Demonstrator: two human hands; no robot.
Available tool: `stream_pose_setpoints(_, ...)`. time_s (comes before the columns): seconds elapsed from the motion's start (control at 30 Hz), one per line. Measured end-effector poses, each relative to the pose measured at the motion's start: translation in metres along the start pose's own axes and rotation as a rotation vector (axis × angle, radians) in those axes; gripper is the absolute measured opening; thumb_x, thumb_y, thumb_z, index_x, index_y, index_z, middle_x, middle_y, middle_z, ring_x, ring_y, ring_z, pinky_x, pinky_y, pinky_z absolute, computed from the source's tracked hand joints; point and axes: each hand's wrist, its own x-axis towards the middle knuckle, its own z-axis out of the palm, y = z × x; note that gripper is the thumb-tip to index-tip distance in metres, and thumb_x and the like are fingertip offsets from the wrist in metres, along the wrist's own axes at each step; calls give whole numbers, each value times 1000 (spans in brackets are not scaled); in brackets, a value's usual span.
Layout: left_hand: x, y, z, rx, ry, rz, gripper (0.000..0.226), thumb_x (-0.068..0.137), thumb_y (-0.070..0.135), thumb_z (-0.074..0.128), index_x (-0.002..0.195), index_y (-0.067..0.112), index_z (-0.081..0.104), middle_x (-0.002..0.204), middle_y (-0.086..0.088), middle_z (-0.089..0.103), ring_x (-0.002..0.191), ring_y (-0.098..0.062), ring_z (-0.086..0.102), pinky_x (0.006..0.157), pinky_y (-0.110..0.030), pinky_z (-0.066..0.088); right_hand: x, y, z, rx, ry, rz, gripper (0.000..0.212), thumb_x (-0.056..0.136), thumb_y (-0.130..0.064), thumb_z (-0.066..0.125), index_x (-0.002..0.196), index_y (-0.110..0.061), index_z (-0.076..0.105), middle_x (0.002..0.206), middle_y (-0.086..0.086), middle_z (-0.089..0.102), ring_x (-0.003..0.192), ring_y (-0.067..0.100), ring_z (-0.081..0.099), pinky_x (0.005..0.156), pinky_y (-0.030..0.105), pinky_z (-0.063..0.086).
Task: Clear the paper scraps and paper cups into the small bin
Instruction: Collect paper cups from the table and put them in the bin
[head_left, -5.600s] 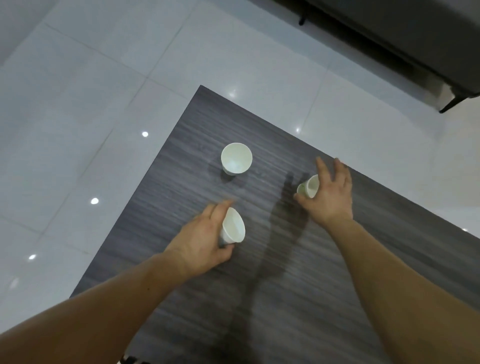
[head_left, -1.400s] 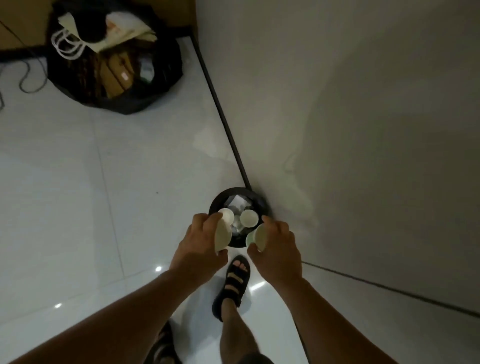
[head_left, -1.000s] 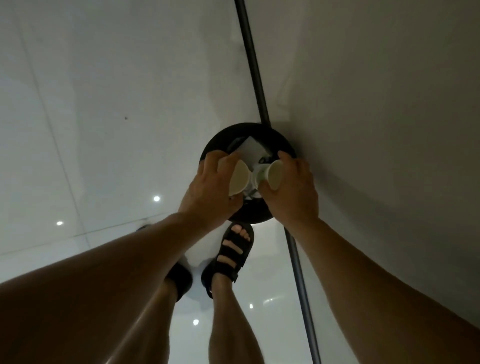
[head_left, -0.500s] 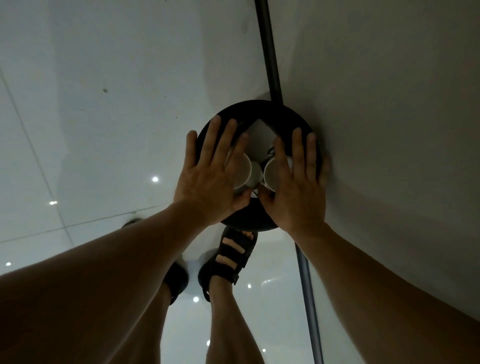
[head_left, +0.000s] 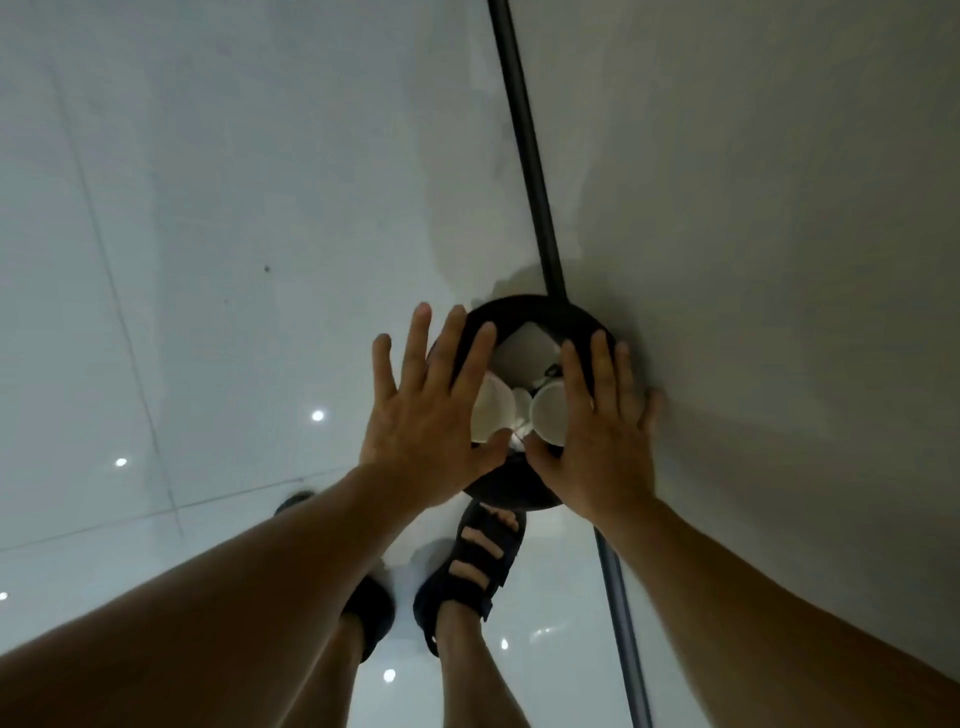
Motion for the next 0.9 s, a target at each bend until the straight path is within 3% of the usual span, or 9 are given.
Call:
stream_pose_setpoints(0.17,-31,-43,-81,-4,28,-189,90,82,77,3,151,21,-12,161,-10,-1,146,-35,-13,113,-59,0,-14,-43,-86,103,51,-24,102,79,-64,55,155,-30,-3,164,8,3,150,29,-1,113,59,15)
stream_pose_setpoints(0.3,-64,-83,-159,-30,59,-316,84,73,76,-21,139,27,-38,158,-4,-22,140,-30,-34,111,-56,-13,-23,-98,-164,139,54,-60,90,83,-71,39,155,-29,6,163,8,6,150,30,3,114,58,22)
stream_pose_setpoints(0.47,-141,-117,-265,-43,142,-437,84,82,72,-3,149,24,-17,161,-4,-11,144,-31,-24,113,-58,-8,-50,-175,-263,128,13,-200,93,84,-77,37,151,-39,-14,163,-2,-14,149,22,-15,119,55,10)
stream_pose_setpoints(0.6,-216,-122,-323,-115,199,-580,83,83,73,1,151,26,-10,161,-4,-9,145,-31,-20,113,-58,-9,-84,-229,-325,110,-5,-325,91,85,-77,37,149,-42,-17,163,-3,-14,148,21,-17,117,54,8)
stream_pose_setpoints(0.9,-423,-86,-364,-181,280,-1059,85,82,71,2,152,23,-5,161,-3,-3,146,-29,-16,113,-57,-9,-200,-313,-393,-66,-68,-731,89,85,-76,35,151,-41,-14,162,-3,-16,147,20,-20,118,52,9)
